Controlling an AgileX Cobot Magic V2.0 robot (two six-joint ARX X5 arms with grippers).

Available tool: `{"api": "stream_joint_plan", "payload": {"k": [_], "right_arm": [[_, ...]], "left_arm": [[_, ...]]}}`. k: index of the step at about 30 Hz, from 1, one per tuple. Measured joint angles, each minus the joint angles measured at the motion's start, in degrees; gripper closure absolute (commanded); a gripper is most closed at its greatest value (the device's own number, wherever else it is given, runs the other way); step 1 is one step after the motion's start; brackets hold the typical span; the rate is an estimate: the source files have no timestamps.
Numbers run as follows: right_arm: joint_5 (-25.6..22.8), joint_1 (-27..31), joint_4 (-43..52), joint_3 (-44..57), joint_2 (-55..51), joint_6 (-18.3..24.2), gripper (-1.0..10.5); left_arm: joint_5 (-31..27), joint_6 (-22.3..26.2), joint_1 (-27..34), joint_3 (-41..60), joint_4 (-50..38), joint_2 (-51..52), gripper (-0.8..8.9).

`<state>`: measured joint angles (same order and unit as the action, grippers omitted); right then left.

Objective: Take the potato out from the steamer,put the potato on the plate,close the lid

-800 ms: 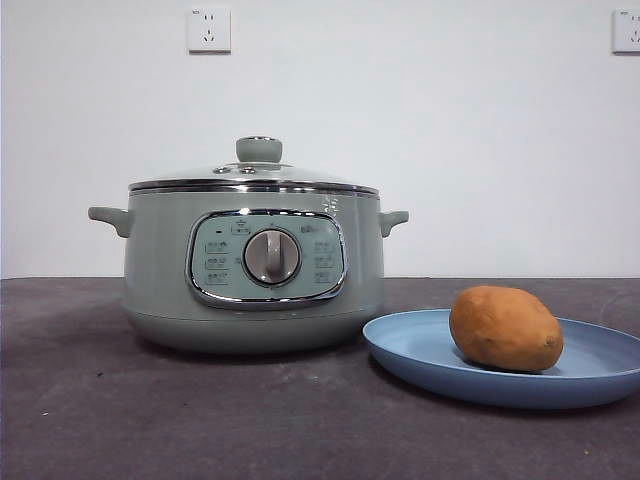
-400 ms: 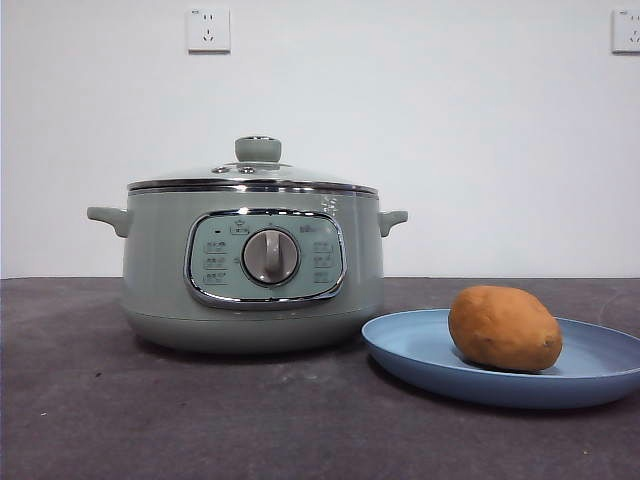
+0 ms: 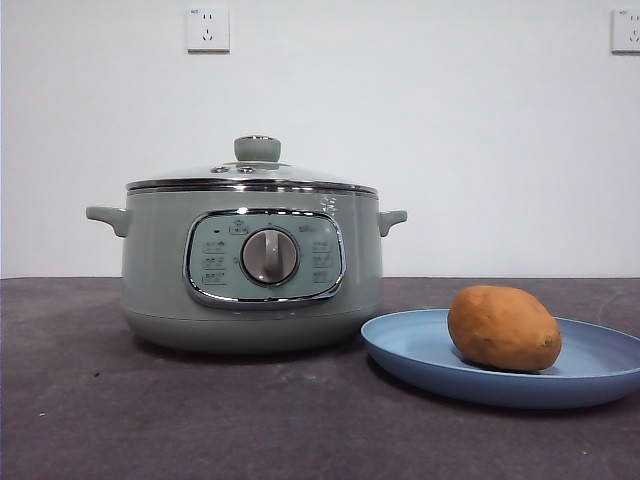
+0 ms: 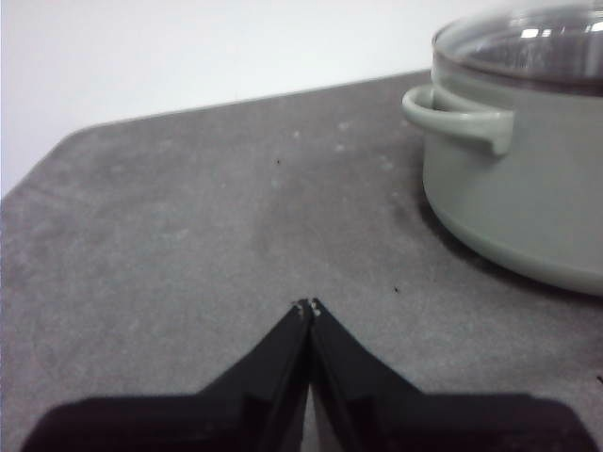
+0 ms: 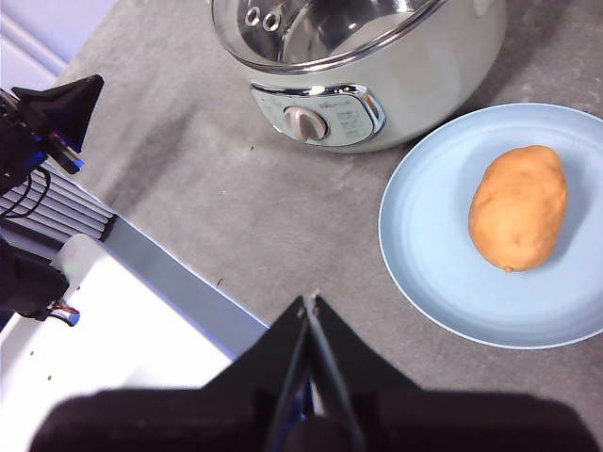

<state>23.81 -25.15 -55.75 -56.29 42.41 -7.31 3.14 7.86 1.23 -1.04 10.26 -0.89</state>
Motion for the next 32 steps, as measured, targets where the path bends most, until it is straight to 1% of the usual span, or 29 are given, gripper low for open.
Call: {"api": "stream_joint_plan", "payload": {"k": [13,32], "right_arm": [[0.0,0.0,0.0,0.0,0.0,0.0,9.5],[0.0,0.0,0.0,0.0,0.0,0.02,9.5]], "left_arm": [[0.0,-1.01,0.0,0.0,0.11,0.63,8.17],[0.0,-1.05,0.0,0.0,0.11,0.63,8.17]]}}
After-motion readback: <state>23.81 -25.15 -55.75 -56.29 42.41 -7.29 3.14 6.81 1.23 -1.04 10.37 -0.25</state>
